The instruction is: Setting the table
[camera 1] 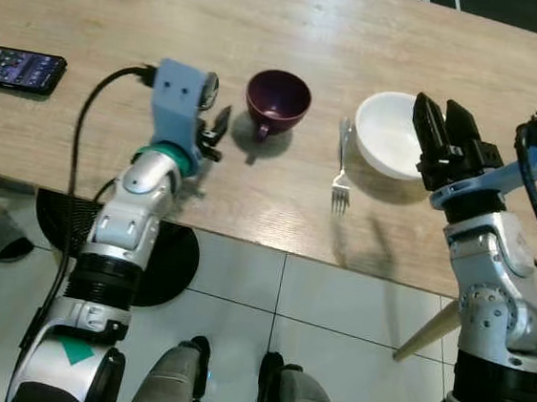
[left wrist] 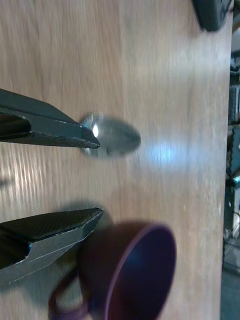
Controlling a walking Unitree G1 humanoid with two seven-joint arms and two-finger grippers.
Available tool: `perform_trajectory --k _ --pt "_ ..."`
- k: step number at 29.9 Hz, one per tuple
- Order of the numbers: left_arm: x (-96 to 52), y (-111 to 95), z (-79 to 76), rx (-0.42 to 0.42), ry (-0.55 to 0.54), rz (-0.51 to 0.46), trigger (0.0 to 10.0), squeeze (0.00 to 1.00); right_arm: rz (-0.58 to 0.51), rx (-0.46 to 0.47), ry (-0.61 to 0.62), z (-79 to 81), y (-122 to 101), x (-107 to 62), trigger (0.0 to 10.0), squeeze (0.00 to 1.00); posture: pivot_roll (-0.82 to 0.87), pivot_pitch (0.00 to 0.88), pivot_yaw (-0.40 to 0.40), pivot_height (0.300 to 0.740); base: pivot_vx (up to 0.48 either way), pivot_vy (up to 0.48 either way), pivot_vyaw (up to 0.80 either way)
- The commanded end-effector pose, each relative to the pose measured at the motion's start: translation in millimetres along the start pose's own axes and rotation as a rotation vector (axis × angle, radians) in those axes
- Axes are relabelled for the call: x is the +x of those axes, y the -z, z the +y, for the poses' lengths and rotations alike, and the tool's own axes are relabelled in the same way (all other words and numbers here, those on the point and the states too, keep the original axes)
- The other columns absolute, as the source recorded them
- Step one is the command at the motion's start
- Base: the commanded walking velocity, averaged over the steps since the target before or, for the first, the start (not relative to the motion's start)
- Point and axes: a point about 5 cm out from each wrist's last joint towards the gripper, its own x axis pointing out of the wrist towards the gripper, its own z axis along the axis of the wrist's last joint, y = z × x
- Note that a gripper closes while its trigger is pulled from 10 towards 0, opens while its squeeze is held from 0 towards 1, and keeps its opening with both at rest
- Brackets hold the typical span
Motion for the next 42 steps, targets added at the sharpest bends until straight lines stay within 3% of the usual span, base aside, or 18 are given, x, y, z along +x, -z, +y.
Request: perform_trajectory --k 1,4,5,10,13,18,20,24,25,29,35,42 --pt "-0.1 1 4.3 0.009 -0.005 0.017 10.0 0.0 0.004 -0.003 0.014 -3.7 1 -2.6 10.0 0.0 0.1 0.141 -0.005 0.74 0.0 0.0 0.0" --pt "-2.4 -7 11.6 0.053 0.037 0.001 10.0 0.0 0.004 -0.003 0.01 -3.7 1 -2.2 10.0 0.0 0.1 0.139 -0.009 0.74 0.0 0.0 0.0" --pt "-4.6 -12 11.8 0.052 0.131 0.004 10.0 0.0 0.005 -0.003 0.008 -3.5 1 -1.8 10.0 0.0 0.1 0.138 -0.01 0.74 0.0 0.0 0.0" --pt "-6.3 -12 12.5 0.056 0.174 0.013 10.0 0.0 0.006 -0.003 0.006 -3.3 1 -1.5 10.0 0.0 0.11 0.137 -0.011 0.74 0.0 0.0 0.0" --pt "-15.1 -11 13.1 0.054 0.311 0.041 10.0 0.0 0.008 -0.001 0.001 -2.5 2 -0.3 10.0 0.0 0.11 0.135 -0.015 0.74 0.0 0.0 0.0" --pt "-22.4 -13 -1.4 -0.012 0.452 0.038 10.0 0.0 0.011 0.001 -0.006 -1.3 2 1.2 10.0 0.0 0.11 0.137 -0.017 0.74 0.0 0.0 0.0" --pt "-24.1 -11 -18.2 -0.043 0.532 0.036 10.0 0.0 0.01 0.003 -0.007 -1.0 2 1.8 10.0 0.0 0.11 0.14 -0.02 0.74 0.0 0.0 0.0" --pt "-20.3 -6 -28.2 -0.034 0.538 0.038 10.0 0.0 0.01 0.004 -0.008 -0.5 2 2.3 10.0 0.0 0.1 0.142 -0.02 0.74 0.0 0.0 0.0" --pt "-10.2 2 -36.9 -0.02 0.494 0.047 10.0 0.0 0.01 0.004 -0.01 0.0 2 2.8 10.0 0.0 0.1 0.144 -0.023 0.74 0.0 0.0 0.0" --pt "-2.9 6 -51.9 -0.036 0.497 0.049 10.0 0.0 0.01 0.005 -0.012 0.6 2 3.4 10.0 0.0 0.1 0.143 -0.02 0.74 0.0 0.0 0.0" --pt "-5.9 9 -70.0 -0.061 0.543 0.061 10.0 0.0 0.006 0.002 -0.009 0.6 1 2.8 10.0 0.0 0.09 0.148 -0.015 0.74 0.0 0.0 0.0" --pt "-9.2 9 -79.1 -0.049 0.552 0.05 10.0 0.0 0.01 0.002 -0.004 -0.8 1 1.3 10.0 0.0 0.09 0.15 -0.015 0.74 0.0 0.0 0.0"
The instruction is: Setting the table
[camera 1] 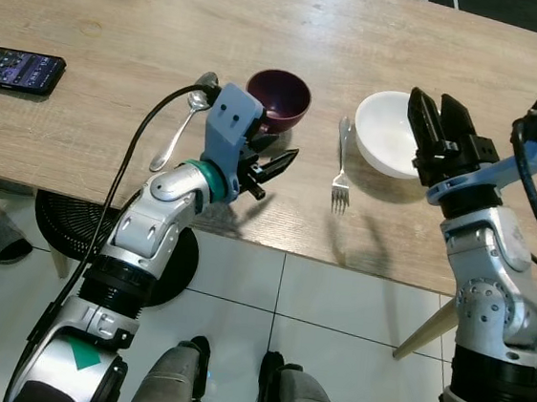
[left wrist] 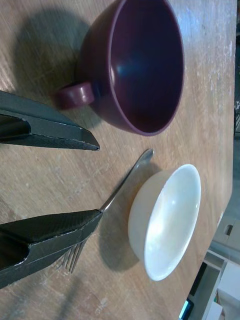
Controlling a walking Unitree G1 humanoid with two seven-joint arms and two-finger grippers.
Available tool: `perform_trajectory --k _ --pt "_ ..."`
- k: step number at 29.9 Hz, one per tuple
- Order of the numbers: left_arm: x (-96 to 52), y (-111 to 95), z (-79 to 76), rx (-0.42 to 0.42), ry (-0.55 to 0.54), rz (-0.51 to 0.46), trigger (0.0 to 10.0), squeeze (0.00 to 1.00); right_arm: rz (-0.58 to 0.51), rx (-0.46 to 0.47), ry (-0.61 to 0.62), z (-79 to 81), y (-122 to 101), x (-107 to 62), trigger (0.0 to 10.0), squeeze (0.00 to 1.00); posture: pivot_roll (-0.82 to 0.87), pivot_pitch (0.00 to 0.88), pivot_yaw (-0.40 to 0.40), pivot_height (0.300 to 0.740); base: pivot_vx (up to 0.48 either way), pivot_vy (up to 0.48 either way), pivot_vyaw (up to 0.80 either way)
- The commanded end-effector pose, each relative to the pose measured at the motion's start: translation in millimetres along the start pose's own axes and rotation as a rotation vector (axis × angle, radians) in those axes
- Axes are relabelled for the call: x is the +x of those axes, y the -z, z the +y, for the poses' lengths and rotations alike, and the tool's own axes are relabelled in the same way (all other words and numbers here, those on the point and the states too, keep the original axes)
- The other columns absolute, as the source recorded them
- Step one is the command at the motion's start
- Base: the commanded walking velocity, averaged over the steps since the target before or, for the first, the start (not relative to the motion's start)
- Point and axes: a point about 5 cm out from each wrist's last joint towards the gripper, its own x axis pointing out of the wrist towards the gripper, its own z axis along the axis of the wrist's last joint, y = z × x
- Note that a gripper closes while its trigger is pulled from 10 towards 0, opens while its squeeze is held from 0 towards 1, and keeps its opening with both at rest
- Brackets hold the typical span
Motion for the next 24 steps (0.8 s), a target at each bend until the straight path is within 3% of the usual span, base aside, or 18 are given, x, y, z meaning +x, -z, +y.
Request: perform_trajectory --k 1,3,7,14,24 --pt "-0.7 6 -5.2 0.007 0.006 0.022 10.0 0.0 0.013 -0.003 0.02 -4.4 2 -3.1 10.0 0.0 0.09 0.15 -0.015 0.74 0.0 0.0 0.0" --pt "1.4 5 -8.9 0.1 -0.02 0.011 10.0 0.0 0.014 -0.002 0.018 -4.3 3 -2.7 10.0 0.0 0.09 0.15 -0.015 0.74 0.0 0.0 0.0" --pt "1.4 4 -13.7 0.156 -0.045 -0.003 10.0 0.0 0.013 -0.001 0.017 -3.9 3 -2.2 10.0 0.0 0.09 0.15 -0.014 0.74 0.0 0.0 0.0" --pt "-0.7 7 1.3 0.176 -0.214 0.009 10.0 0.0 0.014 0.003 0.015 -3.4 3 -1.7 10.0 0.0 0.1 0.15 -0.016 0.74 0.0 0.0 0.0" --pt "4.8 4 10.6 0.198 -0.298 0.01 10.0 0.0 0.012 0.004 0.017 -3.1 3 -2.0 10.0 0.0 0.09 0.15 -0.014 0.74 0.0 0.0 0.0"
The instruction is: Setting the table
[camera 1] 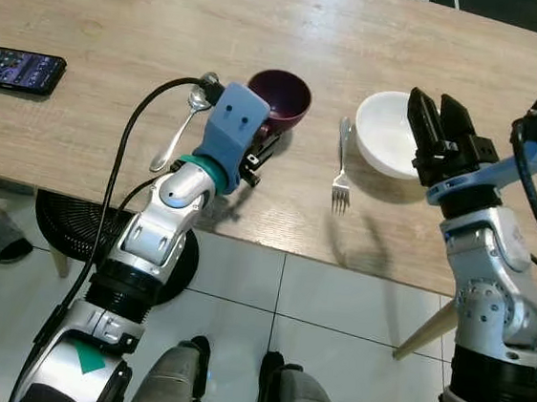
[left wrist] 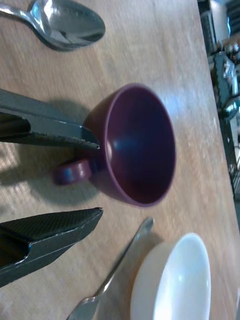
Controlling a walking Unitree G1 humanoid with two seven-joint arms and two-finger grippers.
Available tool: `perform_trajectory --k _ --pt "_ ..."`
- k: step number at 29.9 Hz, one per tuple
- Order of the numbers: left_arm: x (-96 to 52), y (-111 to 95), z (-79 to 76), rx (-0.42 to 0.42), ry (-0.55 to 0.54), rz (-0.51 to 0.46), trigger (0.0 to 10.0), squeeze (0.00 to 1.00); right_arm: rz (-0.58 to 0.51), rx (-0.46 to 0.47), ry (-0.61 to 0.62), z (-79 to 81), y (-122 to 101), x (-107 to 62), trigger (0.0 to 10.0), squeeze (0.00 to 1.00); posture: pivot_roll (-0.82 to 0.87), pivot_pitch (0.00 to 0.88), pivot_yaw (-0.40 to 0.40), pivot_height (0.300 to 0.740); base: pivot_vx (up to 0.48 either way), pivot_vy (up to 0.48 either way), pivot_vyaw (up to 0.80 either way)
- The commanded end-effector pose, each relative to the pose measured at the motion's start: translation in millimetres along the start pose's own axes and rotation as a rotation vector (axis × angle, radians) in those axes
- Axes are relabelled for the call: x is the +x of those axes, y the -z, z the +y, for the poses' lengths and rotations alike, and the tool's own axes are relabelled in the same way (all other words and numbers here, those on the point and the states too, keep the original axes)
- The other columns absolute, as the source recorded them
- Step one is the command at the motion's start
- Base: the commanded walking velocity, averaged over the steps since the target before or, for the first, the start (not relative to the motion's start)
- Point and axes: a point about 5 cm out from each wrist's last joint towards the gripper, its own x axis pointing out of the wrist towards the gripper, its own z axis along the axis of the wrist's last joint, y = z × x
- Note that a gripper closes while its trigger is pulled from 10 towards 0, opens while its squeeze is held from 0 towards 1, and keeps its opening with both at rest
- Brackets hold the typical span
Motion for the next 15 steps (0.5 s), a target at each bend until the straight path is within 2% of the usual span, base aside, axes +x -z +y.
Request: perform_trajectory --k 1,15 --pt "0.7 4 -3.1 0.003 0.002 0.012 10.0 0.0 0.011 0.002 0.018 -3.4 3 -2.0 10.0 0.0 0.09 0.15 -0.014 0.74 0.0 0.0 0.0" --pt "8.5 14 -0.4 -0.023 -0.037 0.052 10.0 0.0 0.01 0.002 0.017 -2.9 2 -1.9 10.0 0.0 0.09 0.153 -0.013 0.74 0.0 0.0 0.0"
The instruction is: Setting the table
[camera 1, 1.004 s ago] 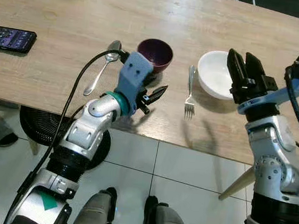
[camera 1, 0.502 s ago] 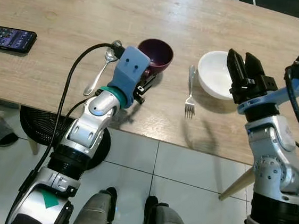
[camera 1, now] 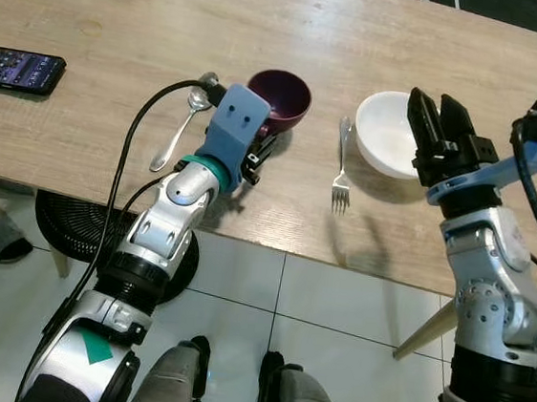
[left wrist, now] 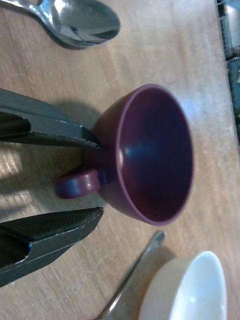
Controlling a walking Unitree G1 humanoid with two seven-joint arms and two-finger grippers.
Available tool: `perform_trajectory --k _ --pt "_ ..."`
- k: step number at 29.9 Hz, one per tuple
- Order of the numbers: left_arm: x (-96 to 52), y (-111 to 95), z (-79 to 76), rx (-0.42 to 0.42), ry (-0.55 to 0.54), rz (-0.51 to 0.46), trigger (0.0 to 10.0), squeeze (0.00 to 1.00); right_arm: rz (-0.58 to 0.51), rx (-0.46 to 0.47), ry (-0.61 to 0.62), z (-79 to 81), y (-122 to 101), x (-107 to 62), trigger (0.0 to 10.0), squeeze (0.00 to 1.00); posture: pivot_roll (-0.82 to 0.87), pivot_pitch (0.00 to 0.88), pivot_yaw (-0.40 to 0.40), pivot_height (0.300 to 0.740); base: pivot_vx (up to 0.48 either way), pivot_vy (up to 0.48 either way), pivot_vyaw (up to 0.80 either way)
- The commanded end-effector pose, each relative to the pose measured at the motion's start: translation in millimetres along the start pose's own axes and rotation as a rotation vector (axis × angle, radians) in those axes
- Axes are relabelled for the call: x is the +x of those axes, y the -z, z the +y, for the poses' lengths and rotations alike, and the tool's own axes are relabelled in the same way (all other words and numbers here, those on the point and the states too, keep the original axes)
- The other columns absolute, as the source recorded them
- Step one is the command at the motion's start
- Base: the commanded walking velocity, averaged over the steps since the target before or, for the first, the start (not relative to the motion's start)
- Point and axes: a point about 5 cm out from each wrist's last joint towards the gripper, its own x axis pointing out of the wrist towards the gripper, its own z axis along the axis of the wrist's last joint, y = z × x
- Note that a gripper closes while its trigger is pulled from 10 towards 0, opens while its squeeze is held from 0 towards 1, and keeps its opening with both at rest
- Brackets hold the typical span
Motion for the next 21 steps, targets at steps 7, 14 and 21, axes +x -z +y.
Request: perform_trajectory --k 7,14,21 --pt "1.1 12 1.7 -0.024 -0.037 0.043 10.0 0.0 0.011 0.001 0.018 -2.9 3 -2.6 10.0 0.0 0.09 0.156 -0.013 0.74 0.0 0.0 0.0" --pt "2.3 16 7.0 -0.042 -0.08 0.054 0.5 0.0 0.012 0.002 0.016 -3.0 3 -2.6 10.0 0.0 0.09 0.155 -0.014 0.74 0.0 0.0 0.0" --pt "3.4 16 10.9 -0.042 -0.111 0.052 0.0 0.0 0.012 0.003 0.014 -2.8 3 -2.2 10.0 0.0 0.09 0.154 -0.015 0.74 0.0 0.0 0.0"
